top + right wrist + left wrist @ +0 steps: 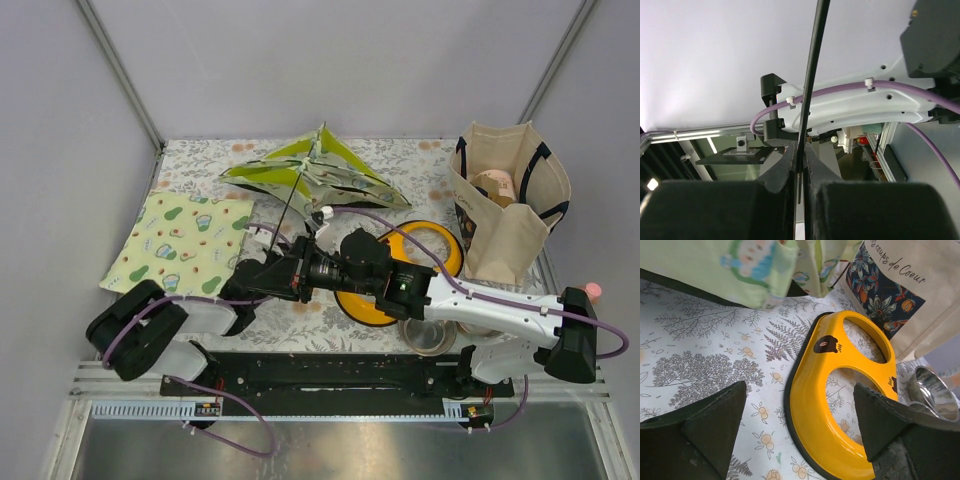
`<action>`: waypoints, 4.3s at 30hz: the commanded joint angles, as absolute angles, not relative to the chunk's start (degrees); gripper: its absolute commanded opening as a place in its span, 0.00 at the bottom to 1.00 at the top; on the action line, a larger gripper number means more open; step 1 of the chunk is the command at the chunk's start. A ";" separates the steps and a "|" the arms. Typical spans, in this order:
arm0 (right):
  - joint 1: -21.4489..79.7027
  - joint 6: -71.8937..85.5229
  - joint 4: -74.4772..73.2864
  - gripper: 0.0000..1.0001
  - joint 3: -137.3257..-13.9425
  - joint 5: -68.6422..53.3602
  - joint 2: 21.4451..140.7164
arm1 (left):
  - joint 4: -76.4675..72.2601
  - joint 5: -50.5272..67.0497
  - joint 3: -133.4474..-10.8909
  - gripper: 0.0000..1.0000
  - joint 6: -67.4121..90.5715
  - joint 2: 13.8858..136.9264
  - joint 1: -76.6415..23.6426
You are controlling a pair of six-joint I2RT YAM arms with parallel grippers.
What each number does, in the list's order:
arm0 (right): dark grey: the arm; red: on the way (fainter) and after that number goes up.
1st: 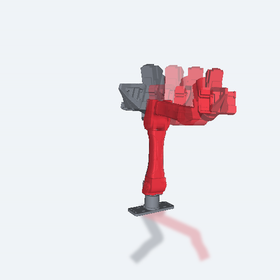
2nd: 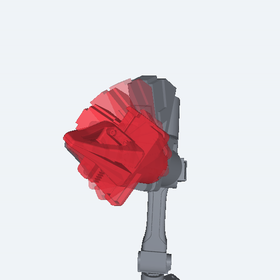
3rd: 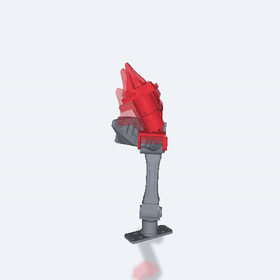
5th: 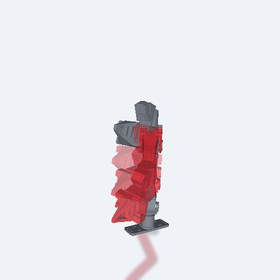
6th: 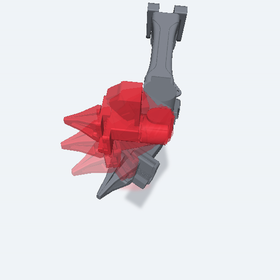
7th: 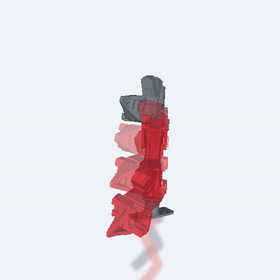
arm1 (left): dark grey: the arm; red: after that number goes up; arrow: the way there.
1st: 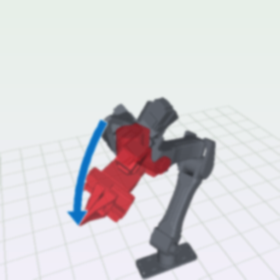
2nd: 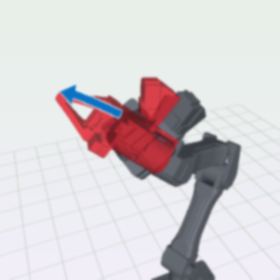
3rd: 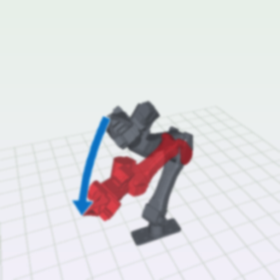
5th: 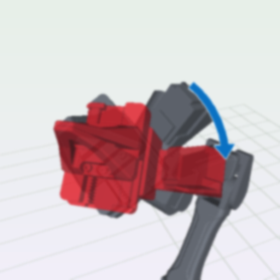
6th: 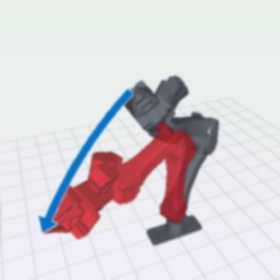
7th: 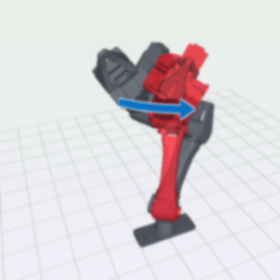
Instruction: Set up the pet tent
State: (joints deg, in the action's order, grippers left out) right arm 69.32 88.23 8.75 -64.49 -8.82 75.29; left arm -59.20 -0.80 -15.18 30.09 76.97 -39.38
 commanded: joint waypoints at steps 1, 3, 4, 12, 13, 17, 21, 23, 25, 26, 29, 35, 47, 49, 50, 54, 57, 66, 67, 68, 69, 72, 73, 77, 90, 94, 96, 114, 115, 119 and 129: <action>68.82 89.64 14.59 0.00 -67.32 -10.90 76.20 | -81.81 -11.23 -17.22 0.91 24.27 84.44 -42.97; 68.82 90.35 14.85 0.00 -67.24 -10.64 76.20 | -84.28 -14.75 -18.10 0.90 22.86 87.26 -43.68; 68.82 90.61 14.85 0.00 -67.15 -10.63 76.11 | -84.98 -17.03 -18.63 0.90 22.24 88.49 -44.03; 67.94 91.76 15.12 0.00 -66.36 -10.11 74.88 | -89.29 -27.95 -20.83 0.90 16.27 93.16 -45.18; 67.77 91.76 15.12 0.00 -66.27 -10.19 74.80 | -89.73 -26.99 -21.44 0.90 15.74 94.12 -45.18; 67.15 91.93 15.47 0.00 -66.01 -10.54 74.44 | -91.92 -24.52 -23.64 0.79 14.59 98.25 -45.18; 66.88 92.37 15.82 0.00 -65.39 -10.72 74.18 | -91.93 -24.79 -24.96 0.64 15.47 100.10 -45.09; 66.80 92.63 16.00 0.00 -65.22 -11.07 74.27 | -91.93 -25.05 -25.66 0.64 15.73 100.63 -45.09; 66.71 92.72 15.91 0.00 -65.21 -11.42 74.35 | -92.02 -25.14 -26.45 0.66 16.00 100.98 -45.09; 66.71 92.90 16.08 0.00 -65.04 -11.43 74.27 | -91.93 -24.53 -26.89 0.68 15.91 101.16 -45.00; 66.71 93.08 16.26 0.00 -64.78 -11.51 74.09 | -91.93 -22.07 -28.03 0.78 15.64 101.51 -45.00; 66.71 93.08 16.35 0.00 -64.16 -11.69 73.65 | -91.93 -23.55 -30.06 0.77 17.48 103.00 -44.39; 66.71 93.96 16.44 0.00 -63.37 -12.22 73.47 | -91.93 -20.39 -31.02 0.50 21.36 102.48 -41.92; 66.71 94.13 16.70 0.00 -63.37 -12.57 73.65 | -91.93 -20.22 -31.11 0.56 21.18 102.13 -41.84; 66.71 94.30 16.61 0.00 -63.28 -12.57 73.74 | -91.93 -20.13 -31.11 0.59 21.01 102.04 -41.84; 66.71 94.57 16.70 0.00 -63.02 -12.57 73.83 | -91.93 -20.04 -31.20 0.60 20.83 101.69 -41.75; 66.71 94.57 16.61 0.00 -62.84 -12.57 73.74 | -91.93 -19.87 -31.38 0.43 22.06 101.78 -41.22; 66.80 94.66 16.52 0.00 -61.88 -11.95 73.57 | -91.93 -16.53 -30.32 0.00 22.59 100.90 -40.25; 66.71 94.40 16.35 0.00 -61.79 -11.87 73.56 | -91.85 -15.83 -30.06 0.00 22.67 100.64 -40.25; 66.62 94.05 16.00 0.00 -61.79 -11.78 73.65 | -91.93 -15.12 -29.71 0.00 22.59 100.29 -40.25; 66.53 93.52 15.65 0.00 -61.70 -11.69 73.65 | -91.93 -14.51 -29.36 0.00 22.76 100.02 -40.25; 66.27 91.94 14.86 0.00 -61.44 -11.16 73.30 | -91.93 -12.58 -27.60 0.00 23.03 98.53 -40.17; 66.10 91.50 14.51 0.00 -61.44 -11.08 73.30 | -91.93 -11.79 -26.81 0.00 23.11 97.92 -40.25; 65.22 89.74 12.75 0.00 -61.00 -10.72 72.16 | -91.93 -9.32 -23.48 0.00 23.29 94.75 -40.25; 60.82 90.18 10.90 0.00 -55.73 -10.37 68.03 | -91.93 -5.46 -13.28 0.00 22.07 82.45 -40.25; 60.47 89.91 10.72 0.00 -54.76 -10.28 68.11 | -90.71 -2.82 -12.92 0.00 19.69 79.99 -40.08; 60.38 89.65 10.90 0.00 -53.62 -10.20 67.85 | -89.48 -2.03 -12.92 0.00 19.34 78.76 -39.64; 60.21 65.32 13.35 0.00 -41.04 9.57 63.55 | -88.86 16.78 -12.92 0.00 19.25 76.82 -36.65; 60.21 64.26 13.62 0.00 -41.39 10.19 63.63 | -88.60 17.48 -12.92 0.00 19.51 76.47 -36.65; 60.21 61.70 13.97 0.00 -44.12 12.48 64.60 | -88.59 19.95 -11.17 0.00 21.53 75.68 -36.65; 58.98 55.29 16.87 0.00 -50.44 15.82 68.38 | -73.96 23.03 -7.82 0.00 27.07 63.04 -36.65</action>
